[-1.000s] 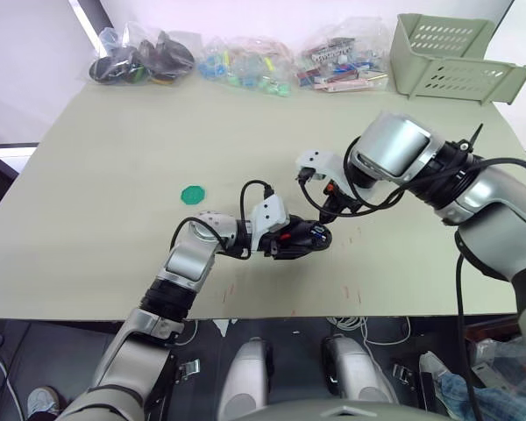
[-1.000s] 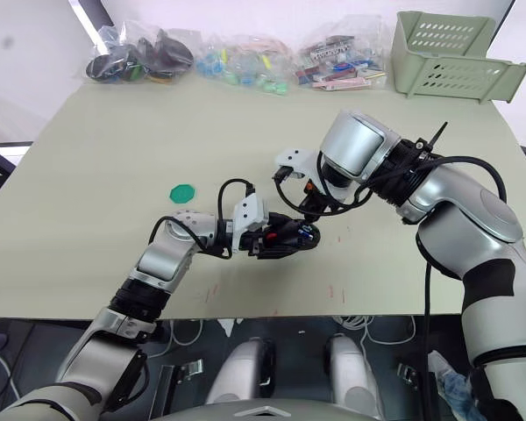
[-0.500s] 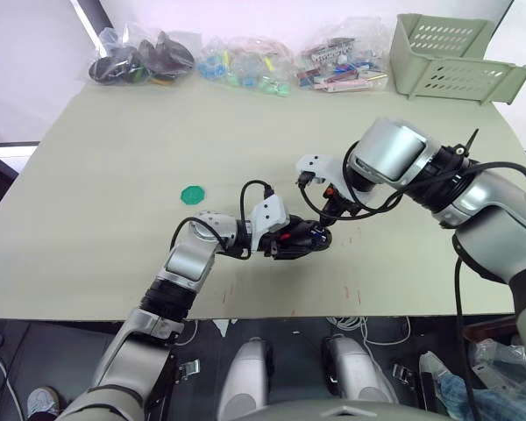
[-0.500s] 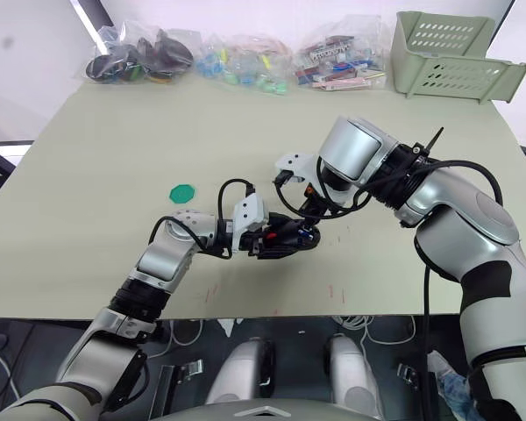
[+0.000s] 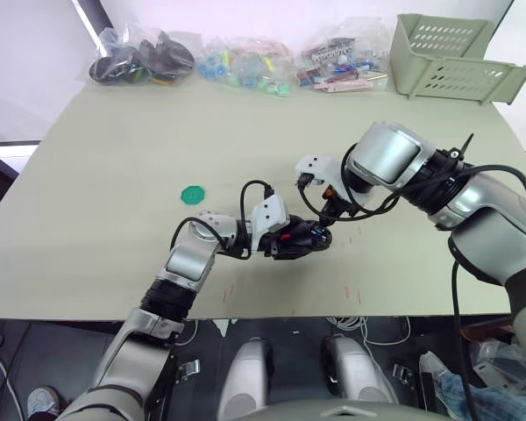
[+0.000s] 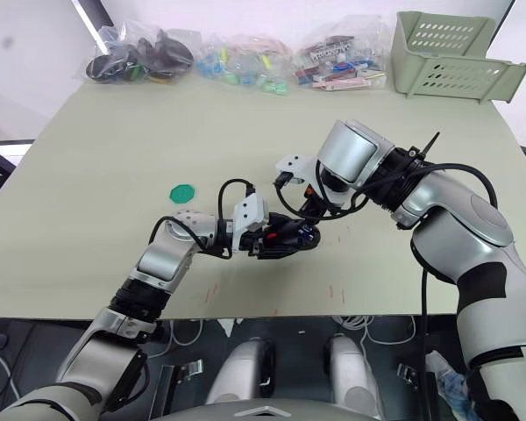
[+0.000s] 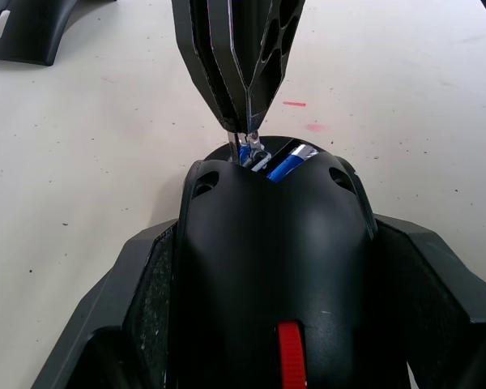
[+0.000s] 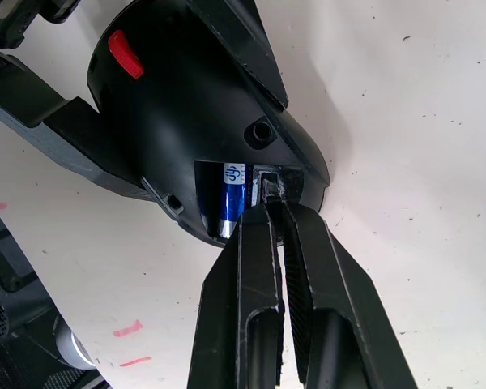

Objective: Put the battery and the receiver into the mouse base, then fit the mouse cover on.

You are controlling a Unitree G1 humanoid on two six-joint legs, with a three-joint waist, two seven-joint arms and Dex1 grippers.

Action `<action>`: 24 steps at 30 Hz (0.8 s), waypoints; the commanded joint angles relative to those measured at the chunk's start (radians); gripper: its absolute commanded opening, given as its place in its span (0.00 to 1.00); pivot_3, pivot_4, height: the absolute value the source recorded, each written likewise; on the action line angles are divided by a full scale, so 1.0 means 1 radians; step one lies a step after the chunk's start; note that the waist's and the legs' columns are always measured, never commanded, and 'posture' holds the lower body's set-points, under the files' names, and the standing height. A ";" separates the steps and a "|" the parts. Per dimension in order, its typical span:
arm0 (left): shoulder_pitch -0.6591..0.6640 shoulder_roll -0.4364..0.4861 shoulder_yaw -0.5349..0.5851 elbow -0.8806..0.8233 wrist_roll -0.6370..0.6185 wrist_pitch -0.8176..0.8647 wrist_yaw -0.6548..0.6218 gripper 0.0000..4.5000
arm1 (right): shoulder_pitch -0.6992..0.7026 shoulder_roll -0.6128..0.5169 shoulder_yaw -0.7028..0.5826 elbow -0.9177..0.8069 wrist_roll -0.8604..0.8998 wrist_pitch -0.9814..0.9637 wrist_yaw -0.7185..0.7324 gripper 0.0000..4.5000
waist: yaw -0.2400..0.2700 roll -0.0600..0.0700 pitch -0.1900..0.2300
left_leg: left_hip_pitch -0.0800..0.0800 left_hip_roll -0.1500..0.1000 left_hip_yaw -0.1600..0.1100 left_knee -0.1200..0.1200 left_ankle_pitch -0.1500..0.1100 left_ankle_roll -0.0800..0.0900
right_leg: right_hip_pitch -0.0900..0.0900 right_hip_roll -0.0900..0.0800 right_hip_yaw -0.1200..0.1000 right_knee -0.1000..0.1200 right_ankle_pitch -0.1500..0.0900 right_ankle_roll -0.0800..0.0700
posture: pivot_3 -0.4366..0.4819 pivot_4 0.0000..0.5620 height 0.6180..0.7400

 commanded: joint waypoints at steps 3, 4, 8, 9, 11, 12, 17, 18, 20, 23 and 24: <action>-0.007 -0.007 0.001 -0.019 -0.007 -0.008 0.004 0.67 | 0.000 0.006 -0.019 0.013 -0.022 -0.021 0.000 0.00 | 0.000 0.000 0.000 | 0.000 0.000 0.000 0.000 0.000 0.000 | 0.000 0.000 0.000 0.000 0.000 0.000 | 0.48 0.27 1.00; -0.008 -0.008 0.001 -0.018 -0.006 -0.009 0.005 0.67 | 0.002 0.008 -0.018 0.014 -0.024 -0.023 -0.001 0.00 | 0.000 0.000 0.000 | 0.000 0.000 0.000 0.000 0.000 0.000 | 0.000 0.000 0.000 0.000 0.000 0.000 | 0.48 0.27 1.00; -0.007 -0.011 0.000 -0.016 -0.006 -0.010 0.010 0.67 | 0.004 0.016 -0.017 0.021 -0.030 -0.028 -0.001 0.00 | 0.000 0.000 0.000 | 0.000 0.000 0.000 0.000 0.000 0.000 | 0.000 0.000 0.000 0.000 0.000 0.000 | 0.48 0.27 1.00; -0.006 -0.013 -0.001 -0.016 -0.006 -0.011 0.011 0.67 | 0.004 0.015 -0.010 0.019 -0.036 -0.033 0.000 0.00 | 0.000 0.000 0.000 | 0.000 0.000 0.000 0.000 0.000 0.000 | 0.000 0.000 0.000 0.000 0.000 0.000 | 0.48 0.27 1.00; -0.006 -0.014 -0.001 -0.016 -0.006 -0.010 0.013 0.67 | 0.005 0.010 0.003 0.016 -0.045 -0.043 0.003 0.00 | 0.000 0.000 0.000 | 0.000 0.000 0.000 0.000 0.000 0.000 | 0.000 0.000 0.000 0.001 0.000 0.000 | 0.48 0.27 1.00; -0.007 -0.014 -0.001 -0.016 -0.007 -0.010 0.013 0.67 | 0.005 0.009 0.007 0.015 -0.049 -0.047 0.005 0.00 | 0.000 0.000 0.000 | 0.000 0.000 0.000 0.000 0.000 0.000 | 0.000 0.000 0.000 0.001 0.000 0.000 | 0.48 0.27 1.00; -0.005 -0.013 -0.002 -0.012 -0.005 -0.015 0.016 0.67 | 0.003 0.002 0.030 0.014 -0.075 -0.072 0.019 0.00 | 0.000 0.000 0.000 | 0.001 0.000 0.000 0.001 0.000 0.000 | 0.000 0.000 0.000 0.002 0.000 0.000 | 0.48 0.27 1.00; -0.006 -0.014 -0.002 -0.011 -0.005 -0.016 0.016 0.67 | 0.003 0.002 0.032 0.015 -0.078 -0.075 0.022 0.00 | 0.000 0.000 0.000 | 0.001 0.000 0.000 0.001 0.000 0.000 | 0.000 0.000 0.000 0.003 0.000 0.000 | 0.48 0.27 1.00; -0.006 -0.015 -0.003 -0.012 -0.005 -0.015 0.017 0.67 | 0.000 0.001 0.043 0.011 -0.083 -0.080 0.036 0.00 | 0.000 0.000 0.000 | 0.002 0.000 0.000 0.001 0.000 0.000 | 0.000 0.000 0.000 0.003 0.000 0.000 | 0.48 0.27 1.00; -0.005 -0.016 -0.003 -0.013 -0.005 -0.015 0.018 0.67 | -0.008 0.000 0.058 0.008 -0.090 -0.086 0.058 0.00 | 0.000 0.000 0.000 | 0.002 0.000 0.000 0.001 0.000 0.000 | 0.000 0.000 0.000 0.003 0.000 0.000 | 0.48 0.27 1.00; -0.005 -0.016 -0.003 -0.013 -0.004 -0.016 0.019 0.67 | -0.011 -0.003 0.065 0.007 -0.094 -0.092 0.069 0.00 | 0.000 0.000 0.000 | 0.002 0.000 0.000 0.001 0.000 0.000 | 0.000 0.000 0.000 0.003 0.000 0.000 | 0.48 0.27 1.00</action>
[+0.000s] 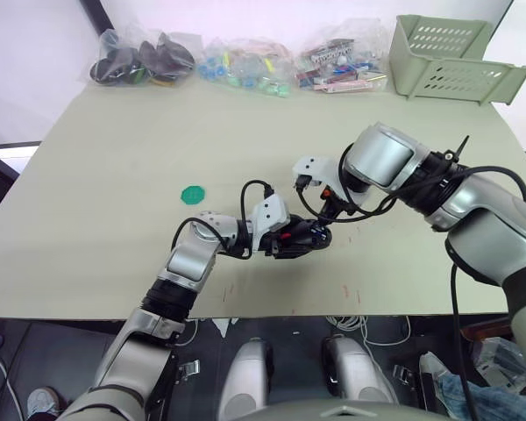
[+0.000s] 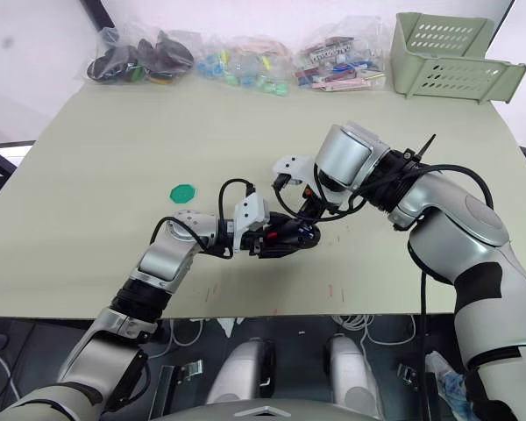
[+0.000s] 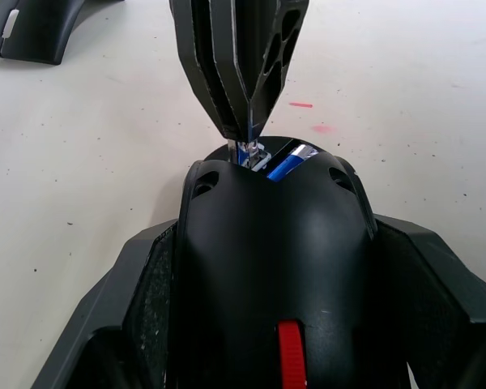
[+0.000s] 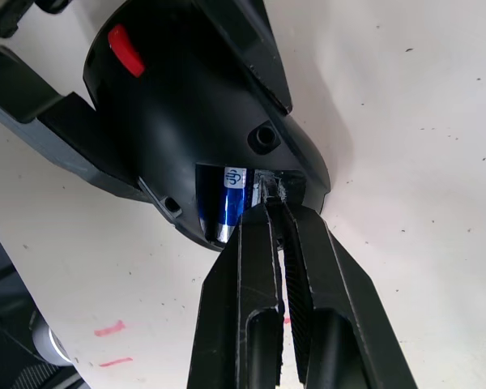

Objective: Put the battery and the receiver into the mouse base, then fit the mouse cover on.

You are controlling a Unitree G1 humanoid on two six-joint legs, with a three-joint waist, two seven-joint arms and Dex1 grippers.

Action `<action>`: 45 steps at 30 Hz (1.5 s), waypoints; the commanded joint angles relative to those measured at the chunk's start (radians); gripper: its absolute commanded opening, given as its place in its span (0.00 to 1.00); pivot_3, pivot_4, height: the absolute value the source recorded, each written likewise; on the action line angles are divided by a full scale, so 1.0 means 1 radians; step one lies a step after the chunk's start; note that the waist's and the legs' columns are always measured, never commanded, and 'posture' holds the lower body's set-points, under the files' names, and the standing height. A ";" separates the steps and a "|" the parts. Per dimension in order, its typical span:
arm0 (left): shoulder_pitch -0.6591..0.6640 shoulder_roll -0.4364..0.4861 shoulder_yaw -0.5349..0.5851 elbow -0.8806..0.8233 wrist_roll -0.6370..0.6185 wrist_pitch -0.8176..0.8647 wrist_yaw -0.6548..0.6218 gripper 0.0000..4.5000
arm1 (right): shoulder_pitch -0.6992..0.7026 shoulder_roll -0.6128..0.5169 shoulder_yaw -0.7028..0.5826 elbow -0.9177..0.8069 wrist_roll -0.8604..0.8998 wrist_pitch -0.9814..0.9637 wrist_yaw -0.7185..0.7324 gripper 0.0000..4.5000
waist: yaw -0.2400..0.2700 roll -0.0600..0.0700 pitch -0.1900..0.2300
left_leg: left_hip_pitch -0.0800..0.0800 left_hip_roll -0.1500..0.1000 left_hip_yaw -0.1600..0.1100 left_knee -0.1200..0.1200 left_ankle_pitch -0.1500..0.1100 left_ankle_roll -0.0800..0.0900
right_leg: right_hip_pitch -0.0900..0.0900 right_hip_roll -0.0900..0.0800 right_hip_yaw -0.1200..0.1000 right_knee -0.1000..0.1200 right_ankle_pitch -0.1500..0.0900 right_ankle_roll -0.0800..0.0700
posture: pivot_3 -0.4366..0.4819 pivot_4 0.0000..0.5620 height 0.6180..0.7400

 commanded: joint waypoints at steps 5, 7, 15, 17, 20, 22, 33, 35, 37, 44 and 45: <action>-0.002 -0.014 -0.003 -0.018 -0.004 -0.020 0.003 0.67 | -0.017 -0.012 0.034 -0.004 -0.058 -0.030 0.044 0.00 | 0.001 0.000 0.000 | 0.000 0.000 0.000 0.000 0.000 0.000 | 0.000 0.000 0.000 0.000 0.000 0.000 | 0.48 0.27 1.00; -0.003 -0.016 -0.004 -0.017 -0.003 -0.021 0.004 0.67 | -0.016 -0.004 0.030 0.005 -0.067 -0.034 0.046 0.00 | 0.001 0.000 0.000 | 0.000 0.000 0.000 0.000 0.000 0.000 | 0.000 0.000 0.000 0.000 0.000 0.000 | 0.48 0.27 1.00; -0.002 -0.023 -0.004 -0.011 0.003 -0.023 0.008 0.67 | -0.013 0.035 0.012 0.038 -0.096 -0.036 0.048 0.00 | 0.001 0.000 0.000 | 0.001 0.000 0.000 0.000 0.000 0.000 | 0.001 0.000 0.000 0.001 0.000 0.000 | 0.48 0.27 1.00; -0.003 -0.024 -0.005 -0.010 0.003 -0.023 0.010 0.67 | -0.013 0.045 0.007 0.046 -0.098 -0.030 0.049 0.00 | 0.001 0.000 -0.001 | 0.002 0.000 0.000 0.000 0.000 0.000 | 0.001 0.000 0.000 0.001 0.000 0.000 | 0.48 0.27 1.00; -0.003 -0.026 -0.004 -0.011 0.003 -0.022 0.012 0.67 | -0.016 0.065 -0.006 0.062 -0.096 -0.010 0.045 0.00 | 0.000 0.000 -0.001 | 0.003 0.000 0.000 0.000 0.000 0.000 | 0.002 0.000 0.000 0.001 0.000 0.000 | 0.48 0.27 1.00; -0.002 -0.027 -0.004 -0.012 0.004 -0.022 0.014 0.67 | -0.017 0.074 -0.012 0.071 -0.099 -0.003 0.041 0.00 | 0.000 0.000 -0.001 | 0.003 0.000 0.000 0.000 0.000 0.000 | 0.002 0.000 0.000 0.001 0.000 0.000 | 0.48 0.27 1.00; 0.003 -0.029 -0.007 -0.011 0.009 -0.029 0.021 0.67 | -0.010 0.113 -0.024 0.089 -0.126 0.003 0.018 0.00 | -0.001 0.000 -0.001 | 0.004 0.000 -0.001 0.000 0.000 0.000 | 0.003 0.000 0.000 0.002 0.000 0.000 | 0.48 0.27 1.00; 0.002 -0.031 -0.007 -0.009 0.008 -0.029 0.021 0.67 | -0.010 0.118 -0.020 0.093 -0.135 -0.006 0.015 0.00 | -0.001 -0.001 -0.002 | 0.004 0.000 -0.001 0.000 0.000 0.000 | 0.003 0.000 0.000 0.002 0.000 0.000 | 0.48 0.27 1.00; 0.002 -0.032 -0.006 -0.009 0.008 -0.029 0.023 0.67 | -0.006 0.123 -0.018 0.095 -0.143 -0.014 0.012 0.00 | -0.001 -0.001 -0.002 | 0.004 0.000 -0.001 0.000 0.000 0.000 | 0.003 0.000 0.000 0.002 0.000 0.000 | 0.48 0.27 1.00; 0.001 -0.032 -0.005 -0.004 0.010 -0.029 0.024 0.67 | 0.020 0.103 -0.004 0.057 -0.158 -0.027 0.018 0.00 | -0.001 -0.001 -0.002 | 0.004 0.000 -0.001 0.001 0.000 0.000 | 0.003 0.000 0.000 0.002 0.000 0.000 | 0.48 0.27 1.00; 0.001 -0.032 -0.005 -0.003 0.010 -0.029 0.024 0.67 | 0.023 0.103 -0.007 0.057 -0.158 -0.024 0.015 0.00 | -0.001 -0.001 -0.002 | 0.004 0.000 -0.001 0.001 0.000 0.000 | 0.003 0.000 0.000 0.002 0.000 0.000 | 0.48 0.27 1.00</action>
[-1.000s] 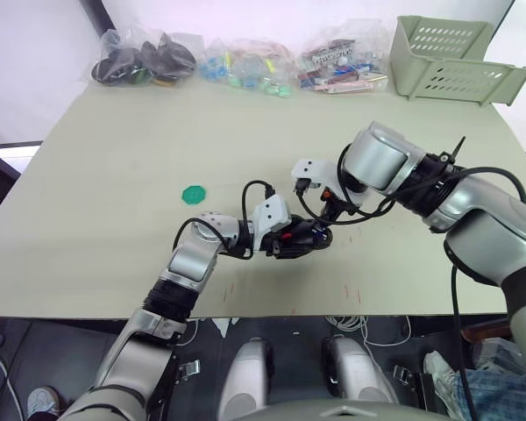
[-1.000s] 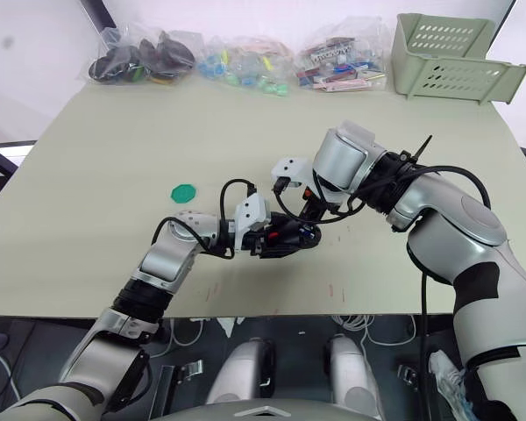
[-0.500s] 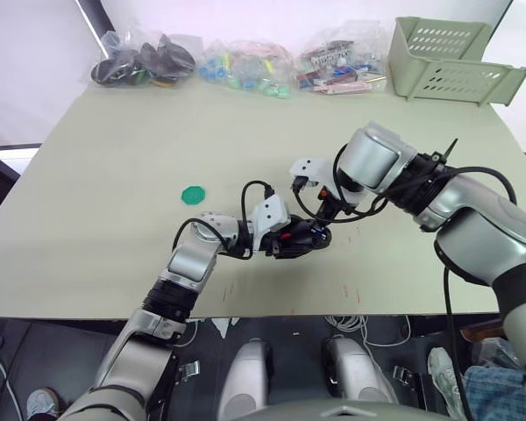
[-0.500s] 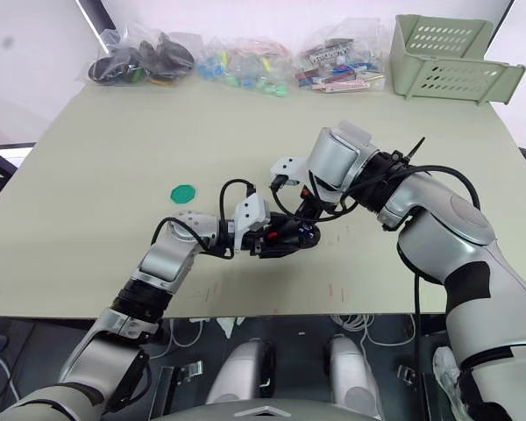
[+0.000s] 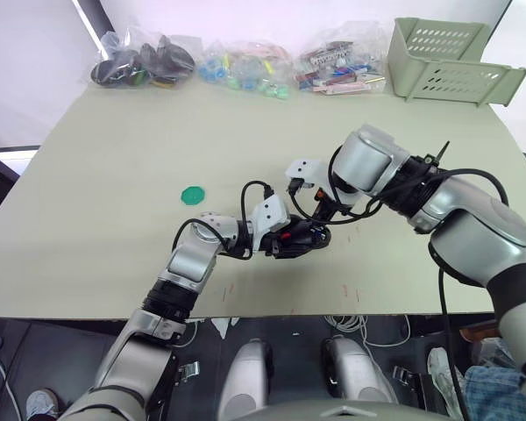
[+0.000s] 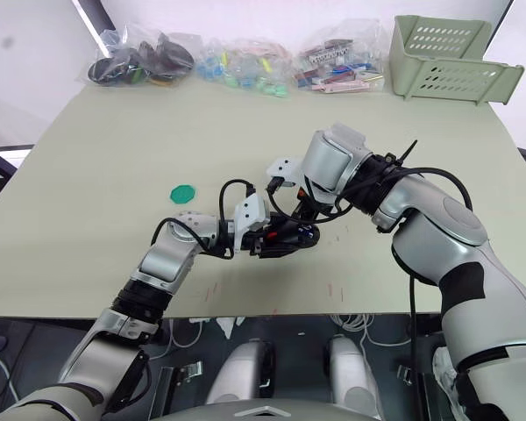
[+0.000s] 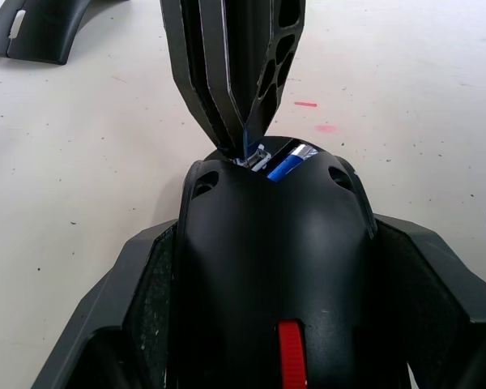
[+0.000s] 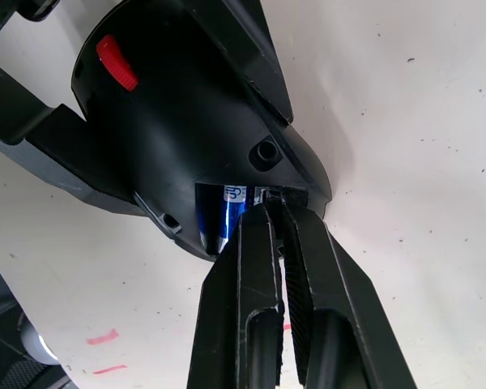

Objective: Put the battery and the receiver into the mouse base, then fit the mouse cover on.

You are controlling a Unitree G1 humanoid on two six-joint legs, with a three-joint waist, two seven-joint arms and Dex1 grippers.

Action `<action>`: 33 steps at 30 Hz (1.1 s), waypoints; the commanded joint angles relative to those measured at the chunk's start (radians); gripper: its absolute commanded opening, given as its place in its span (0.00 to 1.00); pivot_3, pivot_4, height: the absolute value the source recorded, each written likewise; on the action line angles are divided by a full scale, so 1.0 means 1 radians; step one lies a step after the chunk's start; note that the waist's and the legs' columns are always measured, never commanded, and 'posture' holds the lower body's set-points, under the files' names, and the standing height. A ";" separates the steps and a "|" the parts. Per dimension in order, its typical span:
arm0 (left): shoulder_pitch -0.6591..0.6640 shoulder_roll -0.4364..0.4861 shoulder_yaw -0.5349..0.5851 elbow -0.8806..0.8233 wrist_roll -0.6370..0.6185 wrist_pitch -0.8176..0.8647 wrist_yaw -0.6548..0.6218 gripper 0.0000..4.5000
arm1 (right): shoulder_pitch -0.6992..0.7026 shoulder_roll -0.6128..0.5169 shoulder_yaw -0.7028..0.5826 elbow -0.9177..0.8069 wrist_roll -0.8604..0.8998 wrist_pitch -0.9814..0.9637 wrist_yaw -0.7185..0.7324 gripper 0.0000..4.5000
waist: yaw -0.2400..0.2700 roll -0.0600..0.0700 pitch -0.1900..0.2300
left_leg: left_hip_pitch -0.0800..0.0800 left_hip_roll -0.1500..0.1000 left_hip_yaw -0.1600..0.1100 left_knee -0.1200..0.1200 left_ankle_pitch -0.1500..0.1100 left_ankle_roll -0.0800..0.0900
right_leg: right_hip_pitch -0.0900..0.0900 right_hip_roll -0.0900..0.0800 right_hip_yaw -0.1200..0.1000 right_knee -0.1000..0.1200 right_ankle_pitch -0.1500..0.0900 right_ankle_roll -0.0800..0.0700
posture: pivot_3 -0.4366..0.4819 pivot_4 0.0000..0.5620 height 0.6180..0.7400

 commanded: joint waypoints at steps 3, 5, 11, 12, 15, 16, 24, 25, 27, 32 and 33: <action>-0.002 -0.016 -0.006 -0.009 -0.003 -0.025 0.004 0.67 | 0.027 0.011 -0.002 -0.019 -0.023 -0.015 -0.039 0.00 | 0.000 0.000 0.000 | 0.000 0.000 0.000 0.000 0.000 0.000 | 0.000 0.000 0.000 0.000 0.000 0.000 | 0.48 0.27 1.00; -0.001 -0.016 -0.006 -0.008 -0.003 -0.026 0.004 0.67 | 0.030 0.005 -0.003 -0.024 -0.021 -0.009 -0.039 0.00 | 0.000 0.000 0.000 | 0.000 0.000 0.000 0.000 0.000 0.000 | 0.000 0.000 0.000 0.000 0.000 0.000 | 0.48 0.27 1.00; 0.000 -0.014 -0.003 -0.006 -0.006 -0.026 0.002 0.67 | 0.047 -0.030 -0.008 -0.078 -0.013 0.005 -0.040 0.00 | 0.001 0.000 0.000 | 0.000 0.000 0.000 0.000 0.000 0.000 | 0.000 0.000 0.000 0.000 0.000 0.000 | 0.48 0.27 1.00; -0.002 -0.014 -0.002 -0.004 -0.006 -0.026 0.002 0.67 | 0.053 -0.040 -0.010 -0.097 -0.012 0.000 -0.041 0.00 | 0.002 0.000 0.000 | 0.000 0.000 0.000 0.000 0.000 0.000 | 0.000 0.000 0.000 0.000 0.000 0.000 | 0.48 0.27 1.00; -0.004 -0.014 -0.001 0.000 -0.005 -0.028 0.001 0.67 | 0.080 -0.061 -0.030 -0.151 -0.001 0.005 -0.048 0.00 | 0.003 0.000 0.000 | 0.000 0.000 0.000 0.000 0.000 0.000 | 0.000 0.000 0.000 0.000 0.000 0.000 | 0.48 0.27 1.00; -0.005 -0.013 0.000 0.001 -0.005 -0.028 0.001 0.67 | 0.094 -0.077 -0.029 -0.176 -0.002 0.002 -0.052 0.00 | 0.004 0.000 0.000 | 0.000 0.000 0.000 0.000 0.000 0.000 | 0.000 0.000 0.000 0.000 0.000 0.000 | 0.48 0.27 1.00; -0.011 -0.012 0.000 0.010 -0.004 -0.030 -0.003 0.67 | 0.130 -0.097 -0.043 -0.200 -0.009 0.003 -0.087 0.00 | 0.005 0.000 0.000 | 0.000 -0.001 -0.001 0.000 0.000 0.000 | 0.001 -0.001 -0.001 0.000 0.000 0.000 | 0.48 0.27 1.00; -0.013 -0.012 0.001 0.013 -0.004 -0.031 -0.003 0.67 | 0.130 -0.095 -0.045 -0.197 -0.009 0.002 -0.088 0.00 | 0.005 0.000 0.000 | 0.000 -0.001 -0.001 0.000 0.000 0.000 | 0.001 -0.001 -0.001 0.000 0.000 0.000 | 0.48 0.27 1.00; -0.014 -0.012 0.001 0.016 -0.003 -0.032 -0.004 0.67 | 0.131 -0.093 -0.046 -0.195 -0.009 0.001 -0.090 0.00 | 0.005 0.000 0.000 | 0.000 -0.001 -0.001 0.000 0.000 0.000 | 0.001 -0.001 -0.001 0.000 0.000 0.000 | 0.48 0.27 1.00; -0.013 -0.010 0.001 0.014 -0.004 -0.034 -0.004 0.67 | 0.138 -0.095 -0.053 -0.188 -0.005 0.004 -0.091 0.00 | 0.004 0.000 0.000 | 0.001 -0.001 -0.001 0.000 0.000 0.000 | 0.002 -0.001 -0.001 0.000 0.000 0.000 | 0.48 0.27 1.00; -0.012 -0.010 0.001 0.014 -0.004 -0.033 -0.004 0.67 | 0.139 -0.097 -0.056 -0.186 -0.006 -0.001 -0.092 0.00 | 0.004 0.000 -0.001 | 0.001 -0.001 -0.001 0.000 0.000 0.000 | 0.002 -0.001 -0.001 -0.001 0.000 0.000 | 0.48 0.27 1.00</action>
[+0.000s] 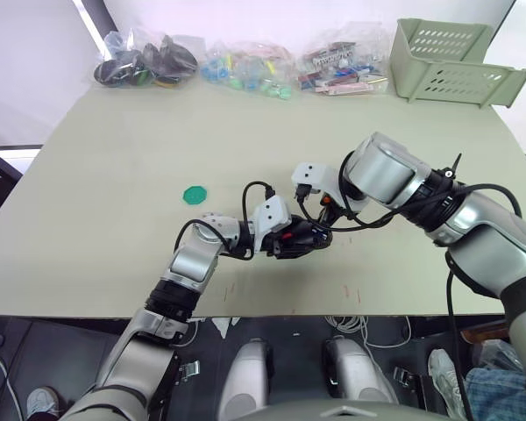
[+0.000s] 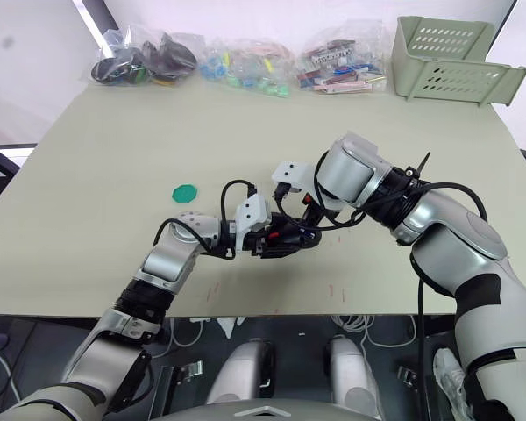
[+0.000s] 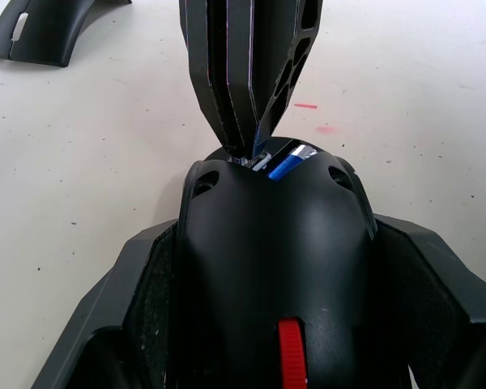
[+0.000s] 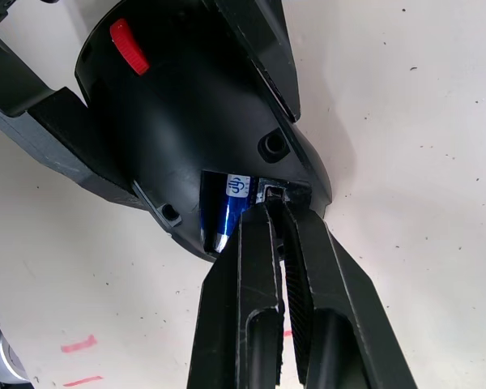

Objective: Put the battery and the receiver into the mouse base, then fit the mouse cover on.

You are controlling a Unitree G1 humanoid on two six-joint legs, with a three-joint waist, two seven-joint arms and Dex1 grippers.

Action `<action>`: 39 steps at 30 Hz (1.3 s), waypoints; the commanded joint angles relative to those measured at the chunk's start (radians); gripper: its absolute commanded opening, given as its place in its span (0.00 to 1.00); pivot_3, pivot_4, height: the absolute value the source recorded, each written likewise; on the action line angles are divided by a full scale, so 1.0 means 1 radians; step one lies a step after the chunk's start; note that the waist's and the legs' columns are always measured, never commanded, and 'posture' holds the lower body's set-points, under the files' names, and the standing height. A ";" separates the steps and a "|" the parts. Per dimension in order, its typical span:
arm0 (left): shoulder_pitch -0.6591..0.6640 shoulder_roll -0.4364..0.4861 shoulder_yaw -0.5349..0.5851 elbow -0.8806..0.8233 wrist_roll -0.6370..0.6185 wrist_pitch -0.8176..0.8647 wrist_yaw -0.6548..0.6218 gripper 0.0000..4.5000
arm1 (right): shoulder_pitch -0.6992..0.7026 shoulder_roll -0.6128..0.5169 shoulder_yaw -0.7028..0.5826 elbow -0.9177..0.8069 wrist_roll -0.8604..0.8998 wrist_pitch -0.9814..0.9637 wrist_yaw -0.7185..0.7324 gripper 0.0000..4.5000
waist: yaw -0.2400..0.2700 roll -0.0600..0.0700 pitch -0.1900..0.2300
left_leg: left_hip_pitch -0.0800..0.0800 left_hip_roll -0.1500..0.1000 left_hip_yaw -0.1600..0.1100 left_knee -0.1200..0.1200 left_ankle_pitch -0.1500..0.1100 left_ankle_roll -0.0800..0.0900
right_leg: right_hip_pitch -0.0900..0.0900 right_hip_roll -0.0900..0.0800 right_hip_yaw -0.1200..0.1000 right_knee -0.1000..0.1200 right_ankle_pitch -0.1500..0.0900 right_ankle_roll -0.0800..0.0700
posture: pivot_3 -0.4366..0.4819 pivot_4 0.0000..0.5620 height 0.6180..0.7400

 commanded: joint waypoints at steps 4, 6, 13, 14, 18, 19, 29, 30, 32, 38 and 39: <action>-0.010 -0.006 0.000 -0.007 -0.006 -0.012 -0.003 0.67 | 0.011 -0.015 -0.017 0.030 -0.012 -0.018 -0.031 0.38 | 0.001 0.000 0.000 | 0.000 0.000 -0.001 0.000 0.000 0.000 | 0.001 0.000 -0.001 0.000 0.000 0.000 | 0.48 0.27 1.00; -0.011 -0.006 -0.001 -0.005 -0.006 -0.012 -0.005 0.67 | -0.013 -0.047 -0.040 0.015 0.000 -0.016 -0.015 0.48 | 0.002 0.000 0.000 | -0.001 0.000 -0.001 0.000 0.000 0.000 | 0.000 0.000 -0.001 -0.001 0.000 0.000 | 0.48 0.27 1.00; -0.017 -0.004 -0.003 0.008 -0.005 -0.019 -0.012 0.67 | 0.005 -0.248 -0.080 -0.213 0.073 0.015 0.056 0.48 | 0.001 0.001 0.001 | -0.003 0.000 -0.001 -0.001 0.000 0.000 | -0.001 -0.001 -0.001 -0.004 0.000 0.000 | 0.48 0.27 1.00; -0.018 -0.004 -0.002 0.010 -0.005 -0.021 -0.014 0.67 | 0.022 -0.273 -0.098 -0.250 0.085 0.007 0.059 0.48 | 0.001 0.001 0.001 | -0.003 0.000 -0.001 -0.001 0.000 0.000 | -0.001 -0.001 -0.001 -0.004 0.000 0.000 | 0.48 0.27 1.00; -0.023 0.000 -0.002 0.019 -0.005 -0.023 -0.021 0.67 | 0.289 -0.272 -0.471 -0.410 0.192 -0.116 -0.044 0.48 | 0.002 0.000 0.001 | -0.003 0.001 -0.004 -0.001 0.000 0.000 | 0.002 0.001 -0.004 -0.007 0.000 0.000 | 0.48 0.27 1.00; -0.024 0.001 -0.002 0.020 -0.005 -0.024 -0.022 0.67 | 0.348 -0.255 -0.545 -0.433 0.216 -0.135 -0.066 0.48 | 0.002 0.000 0.001 | -0.003 0.001 -0.003 -0.001 0.000 0.000 | 0.002 0.000 -0.004 -0.007 0.000 0.000 | 0.48 0.27 1.00; -0.031 0.012 -0.001 0.028 -0.007 -0.017 -0.041 0.67 | 0.744 -0.110 -0.732 -0.472 0.225 -0.528 -0.248 0.48 | -0.002 0.001 0.001 | -0.001 0.001 -0.002 -0.001 0.000 0.000 | 0.003 0.002 -0.001 -0.007 0.000 0.001 | 0.48 0.27 1.00; -0.032 0.014 -0.001 0.028 -0.007 -0.016 -0.042 0.67 | 0.753 -0.082 -0.743 -0.459 0.234 -0.545 -0.263 0.37 | -0.002 0.001 0.001 | -0.001 0.001 -0.002 -0.001 0.000 0.000 | 0.003 0.002 -0.001 -0.007 0.000 0.001 | 0.48 0.27 1.00; -0.032 0.016 -0.001 0.028 -0.006 -0.015 -0.044 0.67 | 0.764 -0.044 -0.755 -0.442 0.233 -0.582 -0.292 0.23 | -0.001 0.001 0.001 | -0.001 0.001 -0.002 -0.001 0.000 0.000 | 0.003 0.002 -0.001 -0.008 0.000 0.001 | 0.48 0.27 1.00; -0.035 0.021 0.001 0.038 -0.003 -0.013 -0.049 0.67 | 0.795 -0.005 -0.741 -0.426 0.221 -0.622 -0.332 0.02 | -0.001 0.001 0.001 | -0.002 0.001 -0.002 -0.001 0.000 0.000 | 0.003 0.002 -0.001 -0.008 0.000 0.001 | 0.48 0.27 1.00; -0.034 0.021 0.001 0.038 -0.003 -0.012 -0.049 0.67 | 0.801 -0.004 -0.738 -0.427 0.223 -0.622 -0.334 0.02 | -0.001 0.001 0.001 | -0.001 0.001 -0.002 -0.001 0.000 0.000 | 0.003 0.002 -0.001 -0.008 0.000 0.001 | 0.48 0.27 1.00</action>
